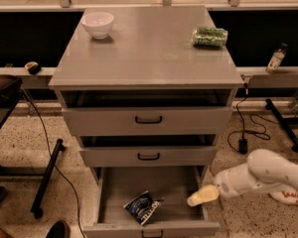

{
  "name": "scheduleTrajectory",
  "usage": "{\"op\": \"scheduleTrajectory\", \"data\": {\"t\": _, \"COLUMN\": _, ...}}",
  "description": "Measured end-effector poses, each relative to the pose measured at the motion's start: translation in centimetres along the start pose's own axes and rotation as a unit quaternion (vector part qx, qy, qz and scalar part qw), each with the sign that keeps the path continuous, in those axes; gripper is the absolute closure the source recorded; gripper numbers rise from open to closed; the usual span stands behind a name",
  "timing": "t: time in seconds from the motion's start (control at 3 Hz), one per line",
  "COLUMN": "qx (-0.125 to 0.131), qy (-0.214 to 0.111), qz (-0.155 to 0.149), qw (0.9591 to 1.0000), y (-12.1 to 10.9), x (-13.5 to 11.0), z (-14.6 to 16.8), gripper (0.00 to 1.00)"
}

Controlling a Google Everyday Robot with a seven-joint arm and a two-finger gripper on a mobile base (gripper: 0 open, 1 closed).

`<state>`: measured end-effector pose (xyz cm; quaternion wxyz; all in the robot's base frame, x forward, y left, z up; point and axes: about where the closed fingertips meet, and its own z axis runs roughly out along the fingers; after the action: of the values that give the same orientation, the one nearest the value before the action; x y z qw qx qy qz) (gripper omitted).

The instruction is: Pick blue chip bag from bottom drawer and place on counter

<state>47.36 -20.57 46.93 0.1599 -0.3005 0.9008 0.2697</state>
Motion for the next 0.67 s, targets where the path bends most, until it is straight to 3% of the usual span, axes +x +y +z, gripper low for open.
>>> {"op": "scheduleTrajectory", "data": {"t": 0.33, "qx": -0.008, "qy": -0.027, "qz": 0.091, "qw": 0.9955, "y": 1.3, "x": 0.9, "z": 6.4, "gripper": 0.0}}
{"op": "scheduleTrajectory", "data": {"t": 0.67, "qx": 0.001, "qy": -0.036, "qz": 0.128, "qw": 0.9912, "y": 4.0, "x": 0.7, "z": 10.8, "gripper": 0.0}}
